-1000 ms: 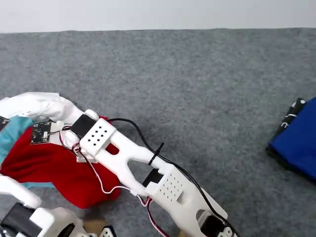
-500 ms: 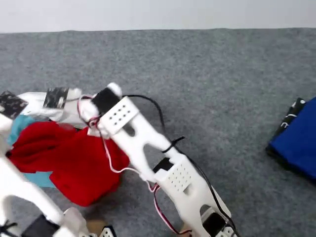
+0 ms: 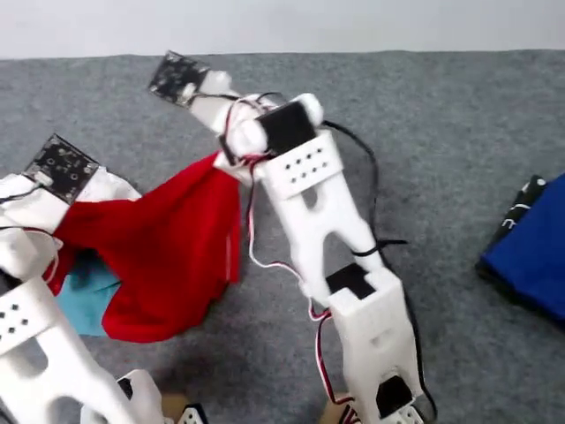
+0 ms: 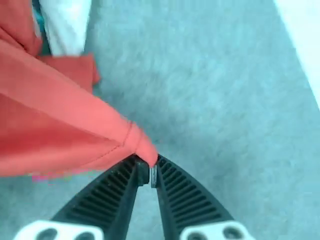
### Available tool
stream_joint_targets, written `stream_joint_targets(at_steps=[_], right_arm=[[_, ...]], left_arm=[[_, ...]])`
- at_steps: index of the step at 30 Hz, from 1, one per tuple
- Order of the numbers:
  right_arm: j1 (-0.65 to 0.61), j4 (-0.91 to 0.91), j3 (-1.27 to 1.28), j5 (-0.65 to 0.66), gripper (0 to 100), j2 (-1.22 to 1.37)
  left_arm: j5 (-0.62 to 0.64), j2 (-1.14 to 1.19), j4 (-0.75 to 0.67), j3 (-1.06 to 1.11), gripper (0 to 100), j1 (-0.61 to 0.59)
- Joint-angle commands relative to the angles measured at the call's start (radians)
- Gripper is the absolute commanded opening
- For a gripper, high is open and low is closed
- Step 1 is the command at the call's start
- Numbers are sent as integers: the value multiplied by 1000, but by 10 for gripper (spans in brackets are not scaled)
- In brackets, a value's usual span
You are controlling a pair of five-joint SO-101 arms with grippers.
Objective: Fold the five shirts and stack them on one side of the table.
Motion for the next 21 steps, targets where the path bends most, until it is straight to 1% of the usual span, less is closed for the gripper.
stream_joint_targets(at_steps=[1, 5, 8, 12, 17, 21], right_arm=[[24, 39, 115, 9, 11, -102], [47, 4, 126, 9, 11, -147], [79, -53, 126, 9, 11, -171], [134, -166, 124, 9, 11, -217], [209, -314, 124, 9, 10, -294], [272, -387, 124, 9, 10, -348]], left_arm=[[12, -40, 17, 33, 3, 31], [12, -81, 6, 39, 3, 54], [29, -110, -54, 36, 3, 101], [144, -123, -241, -38, 3, 124], [233, -57, -517, -125, 3, 126], [334, 6, -675, -186, 3, 129]])
